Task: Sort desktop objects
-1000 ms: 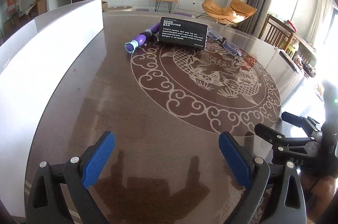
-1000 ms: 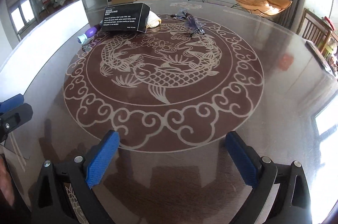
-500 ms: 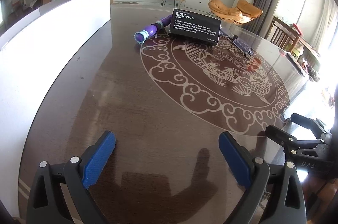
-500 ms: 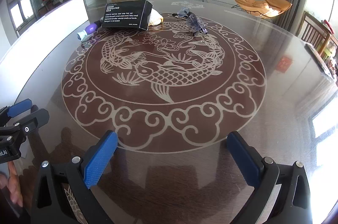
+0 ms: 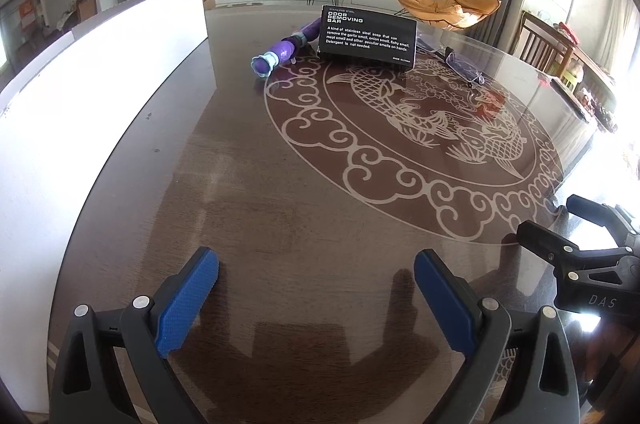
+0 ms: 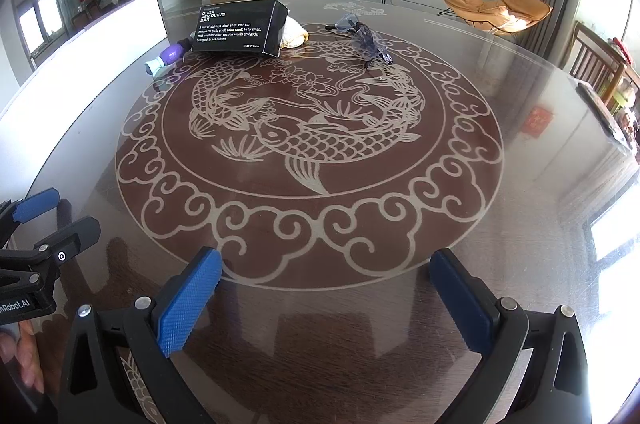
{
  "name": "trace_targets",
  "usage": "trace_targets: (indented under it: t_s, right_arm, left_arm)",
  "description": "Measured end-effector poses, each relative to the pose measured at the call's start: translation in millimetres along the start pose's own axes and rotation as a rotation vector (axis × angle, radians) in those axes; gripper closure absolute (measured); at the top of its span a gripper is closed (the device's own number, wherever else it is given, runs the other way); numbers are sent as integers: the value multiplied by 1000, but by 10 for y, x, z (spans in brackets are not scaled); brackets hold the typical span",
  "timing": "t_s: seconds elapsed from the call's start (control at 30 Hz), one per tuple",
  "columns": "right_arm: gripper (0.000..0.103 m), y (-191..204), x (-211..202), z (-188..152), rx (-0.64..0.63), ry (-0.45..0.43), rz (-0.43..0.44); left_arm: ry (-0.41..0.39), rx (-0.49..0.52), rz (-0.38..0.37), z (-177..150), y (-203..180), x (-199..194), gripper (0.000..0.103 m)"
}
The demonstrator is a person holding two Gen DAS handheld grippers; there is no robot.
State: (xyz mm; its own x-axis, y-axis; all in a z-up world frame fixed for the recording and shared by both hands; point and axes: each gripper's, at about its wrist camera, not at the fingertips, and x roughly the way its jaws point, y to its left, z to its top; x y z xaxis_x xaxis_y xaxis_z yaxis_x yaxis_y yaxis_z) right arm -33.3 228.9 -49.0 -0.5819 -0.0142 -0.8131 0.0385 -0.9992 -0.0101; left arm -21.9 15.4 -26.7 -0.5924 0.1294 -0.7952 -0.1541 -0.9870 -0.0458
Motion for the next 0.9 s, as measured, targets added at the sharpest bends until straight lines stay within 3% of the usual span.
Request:
trace_targets:
  t_s: [0.9]
  right_arm:
    - [0, 2, 3, 1, 0, 0, 0]
  left_arm:
    - [34, 61, 12, 58, 12, 47, 0]
